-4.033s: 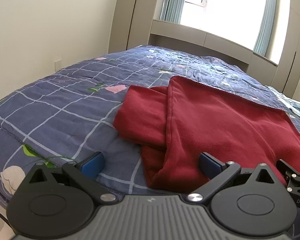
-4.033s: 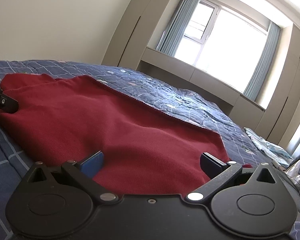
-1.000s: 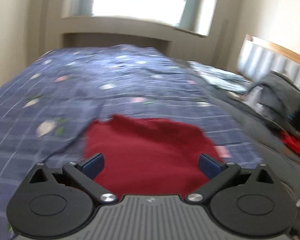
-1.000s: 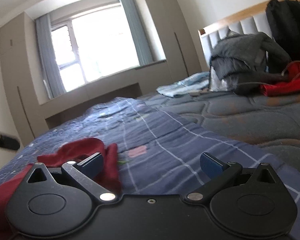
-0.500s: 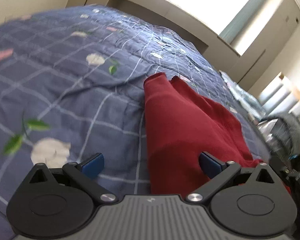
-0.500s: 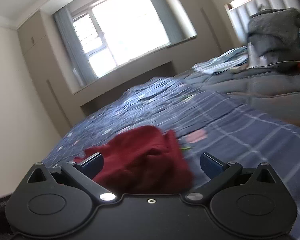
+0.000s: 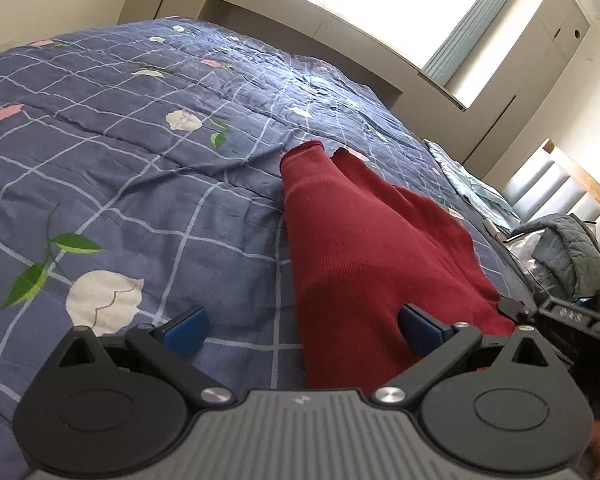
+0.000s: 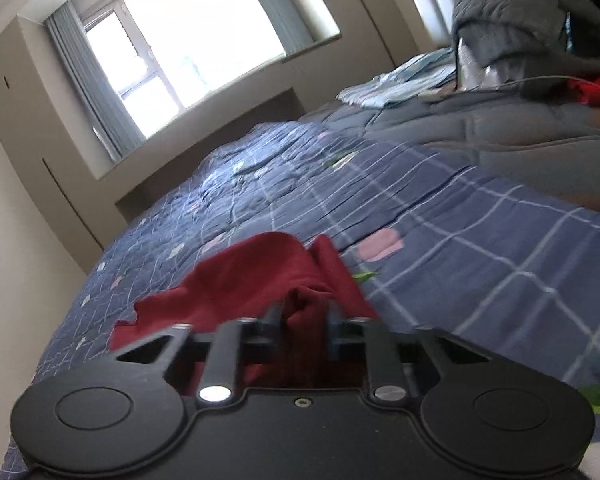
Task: Fold small clothes
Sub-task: 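Close the right gripper on the folded red sweater edge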
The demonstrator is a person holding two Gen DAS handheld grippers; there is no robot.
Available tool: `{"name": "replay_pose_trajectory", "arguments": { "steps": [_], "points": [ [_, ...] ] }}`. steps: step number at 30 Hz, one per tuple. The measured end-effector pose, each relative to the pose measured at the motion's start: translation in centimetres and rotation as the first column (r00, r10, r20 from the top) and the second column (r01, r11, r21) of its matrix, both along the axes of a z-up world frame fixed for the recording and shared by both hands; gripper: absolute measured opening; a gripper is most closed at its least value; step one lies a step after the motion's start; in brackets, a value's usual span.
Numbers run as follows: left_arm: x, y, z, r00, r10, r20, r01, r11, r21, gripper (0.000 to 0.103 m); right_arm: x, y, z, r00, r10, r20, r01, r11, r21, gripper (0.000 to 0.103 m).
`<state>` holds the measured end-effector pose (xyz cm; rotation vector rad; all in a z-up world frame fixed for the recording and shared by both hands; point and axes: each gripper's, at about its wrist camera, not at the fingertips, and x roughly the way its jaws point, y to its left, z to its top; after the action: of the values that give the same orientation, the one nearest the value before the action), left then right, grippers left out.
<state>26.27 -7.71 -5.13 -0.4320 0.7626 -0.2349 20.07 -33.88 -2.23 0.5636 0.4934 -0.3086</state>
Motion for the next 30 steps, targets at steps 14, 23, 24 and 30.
{"name": "replay_pose_trajectory", "arguments": {
  "steps": [14, 23, 24, 30],
  "points": [
    [-0.2, -0.5, -0.4, 0.999, -0.049, -0.021, 0.049, 0.998, 0.025, 0.102, -1.8, -1.2, -2.6, 1.0, -0.007, 0.027, 0.008, 0.998, -0.055, 0.015],
    [-0.2, -0.7, -0.4, 0.999, -0.046, -0.02, 0.047, 0.998, 0.036, 0.102, -1.9, -1.1, -3.1, 0.999, 0.001, 0.041, 0.002, 0.998, -0.066, 0.015],
    [-0.2, -0.7, -0.4, 0.999, -0.047, -0.02, 0.048, 0.998, 0.035, 0.102, -1.9, -1.1, -3.1, 0.999, 0.0, 0.042, 0.003, 0.998, -0.064, 0.015],
    [-0.2, -0.7, -0.4, 0.999, -0.045, -0.018, 0.046, 0.998, 0.043, 0.102, -1.9, -1.1, -3.2, 0.999, -0.003, 0.048, 0.006, 0.998, -0.057, 0.016]
  ]
}}
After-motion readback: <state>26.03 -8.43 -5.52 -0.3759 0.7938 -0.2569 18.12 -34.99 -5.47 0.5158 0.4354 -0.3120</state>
